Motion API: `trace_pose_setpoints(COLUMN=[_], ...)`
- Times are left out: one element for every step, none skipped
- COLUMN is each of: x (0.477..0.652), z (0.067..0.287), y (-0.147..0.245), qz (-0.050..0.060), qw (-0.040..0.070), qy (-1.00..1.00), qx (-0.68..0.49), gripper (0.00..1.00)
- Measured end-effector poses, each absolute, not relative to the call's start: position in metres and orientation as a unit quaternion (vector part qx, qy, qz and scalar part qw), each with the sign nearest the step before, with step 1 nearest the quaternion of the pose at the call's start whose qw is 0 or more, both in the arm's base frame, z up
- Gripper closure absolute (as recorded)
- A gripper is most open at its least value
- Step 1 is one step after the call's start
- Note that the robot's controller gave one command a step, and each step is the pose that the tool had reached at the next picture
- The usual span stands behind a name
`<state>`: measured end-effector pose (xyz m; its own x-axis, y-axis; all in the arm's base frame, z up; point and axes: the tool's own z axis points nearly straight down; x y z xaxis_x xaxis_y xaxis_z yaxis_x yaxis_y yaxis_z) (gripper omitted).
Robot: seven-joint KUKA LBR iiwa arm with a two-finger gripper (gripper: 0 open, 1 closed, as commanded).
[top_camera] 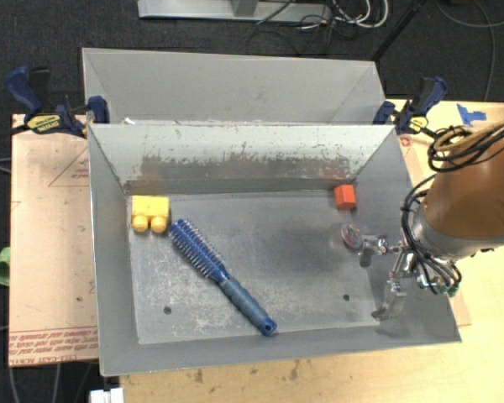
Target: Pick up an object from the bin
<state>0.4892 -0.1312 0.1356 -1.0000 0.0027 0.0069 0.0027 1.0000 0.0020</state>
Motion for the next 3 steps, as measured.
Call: trace_pose_setpoints(x=[0.588, 0.646, 0.637], z=[0.102, 0.082, 0.084], y=[-0.057, -0.110, -0.151], qz=[-0.002, 0.001, -0.004], qw=[-0.002, -0.003, -0.003], qy=[-0.998, -0.971, -0.965], qx=[-0.058, 0.239, 0.263], gripper=[0.00, 0.00, 0.00])
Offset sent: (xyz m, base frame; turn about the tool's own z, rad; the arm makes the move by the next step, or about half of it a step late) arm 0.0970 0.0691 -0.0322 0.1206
